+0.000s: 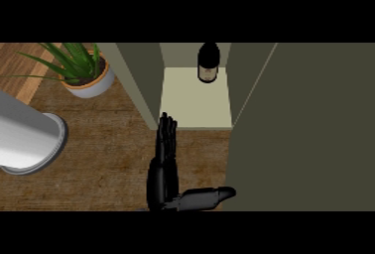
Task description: Pick up the wine, place it into the cabinet and close the cabinet
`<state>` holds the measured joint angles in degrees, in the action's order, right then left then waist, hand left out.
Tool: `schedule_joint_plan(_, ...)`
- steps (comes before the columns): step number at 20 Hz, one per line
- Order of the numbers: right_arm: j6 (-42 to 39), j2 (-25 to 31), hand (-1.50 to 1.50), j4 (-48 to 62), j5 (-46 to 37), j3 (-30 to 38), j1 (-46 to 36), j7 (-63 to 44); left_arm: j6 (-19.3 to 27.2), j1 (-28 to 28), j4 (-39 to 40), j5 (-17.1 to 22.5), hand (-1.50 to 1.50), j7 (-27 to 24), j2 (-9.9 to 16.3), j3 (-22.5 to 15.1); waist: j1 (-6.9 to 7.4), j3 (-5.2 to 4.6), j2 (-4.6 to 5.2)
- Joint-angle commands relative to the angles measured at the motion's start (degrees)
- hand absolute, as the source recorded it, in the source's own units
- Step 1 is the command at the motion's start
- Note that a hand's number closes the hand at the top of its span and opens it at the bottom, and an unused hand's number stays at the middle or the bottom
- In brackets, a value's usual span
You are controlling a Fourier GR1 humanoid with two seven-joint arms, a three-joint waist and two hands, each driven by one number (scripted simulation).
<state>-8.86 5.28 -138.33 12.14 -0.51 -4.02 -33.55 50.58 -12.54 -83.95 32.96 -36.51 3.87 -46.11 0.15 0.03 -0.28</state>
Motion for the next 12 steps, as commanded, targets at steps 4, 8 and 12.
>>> schedule_joint_plan(4, -1.45, 0.74, -1.50, -8.07, 5.50, 0.74, 4.89, -2.63, 3.52, 7.26, -12.59, -4.55, -1.50, 2.51, 3.25, -2.28, -0.34, -0.01, 0.09)
schedule_joint_plan(8, -0.16, 0.34, -1.50, -8.89, 6.58, -2.07, 2.48, -7.11, 0.60, 10.95, -19.68, -5.01, -1.50, 3.91, 10.16, -3.10, -0.26, -0.03, 0.02)
schedule_joint_plan(12, -5.09, 0.25, 1.50, -7.69, 8.51, -3.40, 8.13, -3.27, -0.49, 13.98, -24.97, -5.88, -1.50, 4.69, 13.90, -4.90, -0.53, 0.03, 0.00)
